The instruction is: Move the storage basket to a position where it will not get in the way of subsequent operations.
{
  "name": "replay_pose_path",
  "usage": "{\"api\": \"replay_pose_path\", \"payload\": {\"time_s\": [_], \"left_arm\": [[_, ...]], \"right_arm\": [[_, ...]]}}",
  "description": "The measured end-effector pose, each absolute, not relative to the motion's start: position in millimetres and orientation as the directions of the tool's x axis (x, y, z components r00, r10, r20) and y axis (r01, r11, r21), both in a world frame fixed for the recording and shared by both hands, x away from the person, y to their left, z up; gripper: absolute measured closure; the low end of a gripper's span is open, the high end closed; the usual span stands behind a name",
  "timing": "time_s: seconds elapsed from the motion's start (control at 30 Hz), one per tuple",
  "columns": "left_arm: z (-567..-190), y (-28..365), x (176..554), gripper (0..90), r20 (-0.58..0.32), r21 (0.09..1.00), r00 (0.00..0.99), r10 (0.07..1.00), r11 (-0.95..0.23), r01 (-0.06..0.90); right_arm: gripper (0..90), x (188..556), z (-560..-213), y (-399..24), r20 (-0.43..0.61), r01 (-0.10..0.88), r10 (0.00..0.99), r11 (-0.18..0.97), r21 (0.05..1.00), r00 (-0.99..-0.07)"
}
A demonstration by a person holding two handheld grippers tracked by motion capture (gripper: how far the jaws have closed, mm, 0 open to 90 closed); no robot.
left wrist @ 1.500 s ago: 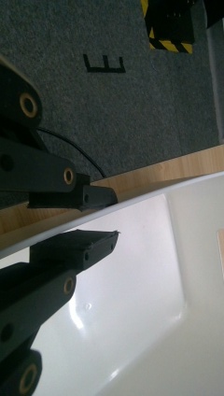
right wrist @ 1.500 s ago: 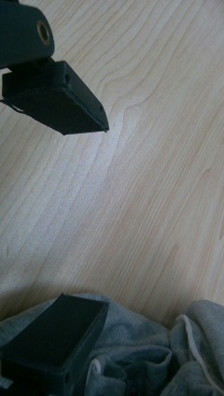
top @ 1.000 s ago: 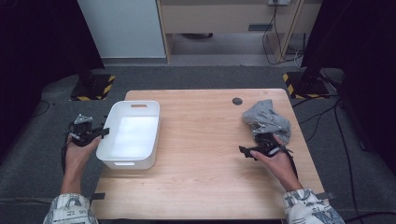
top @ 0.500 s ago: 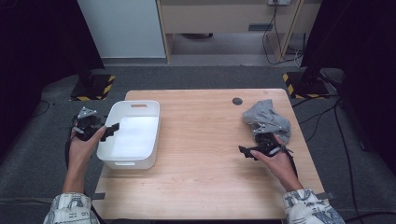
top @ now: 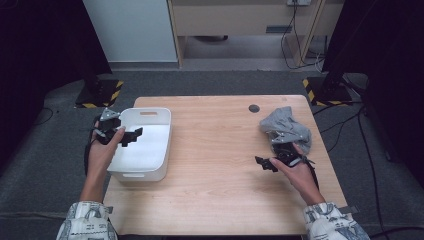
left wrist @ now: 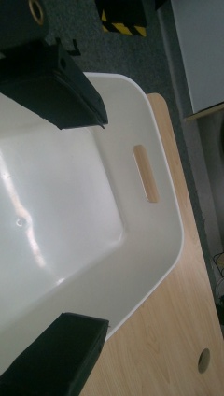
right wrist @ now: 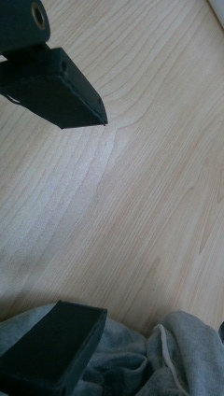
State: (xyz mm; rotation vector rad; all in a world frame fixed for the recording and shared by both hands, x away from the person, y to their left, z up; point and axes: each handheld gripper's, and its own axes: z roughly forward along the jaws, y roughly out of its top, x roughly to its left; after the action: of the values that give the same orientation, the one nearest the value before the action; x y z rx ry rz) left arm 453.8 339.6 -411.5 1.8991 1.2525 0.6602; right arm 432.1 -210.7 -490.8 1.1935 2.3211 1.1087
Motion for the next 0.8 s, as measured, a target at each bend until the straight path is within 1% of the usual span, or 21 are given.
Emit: {"api": "replay_pose_path", "payload": {"time_s": [0.4,0.8], "left_arm": [[-408.0,296.4,463.6,3.0,0.027,0.803,0.450,0.892,-0.288,0.522],[-405.8,275.0,467.3,3.1,0.013,0.807,0.486,0.874,-0.296,0.511]], "right_arm": [[8.7,431.7,-488.9,-213.3,0.083,0.547,0.786,0.346,0.762,-0.612],[9.2,432.0,-488.0,-214.5,0.081,0.546,0.787,0.345,0.764,-0.612]]}}
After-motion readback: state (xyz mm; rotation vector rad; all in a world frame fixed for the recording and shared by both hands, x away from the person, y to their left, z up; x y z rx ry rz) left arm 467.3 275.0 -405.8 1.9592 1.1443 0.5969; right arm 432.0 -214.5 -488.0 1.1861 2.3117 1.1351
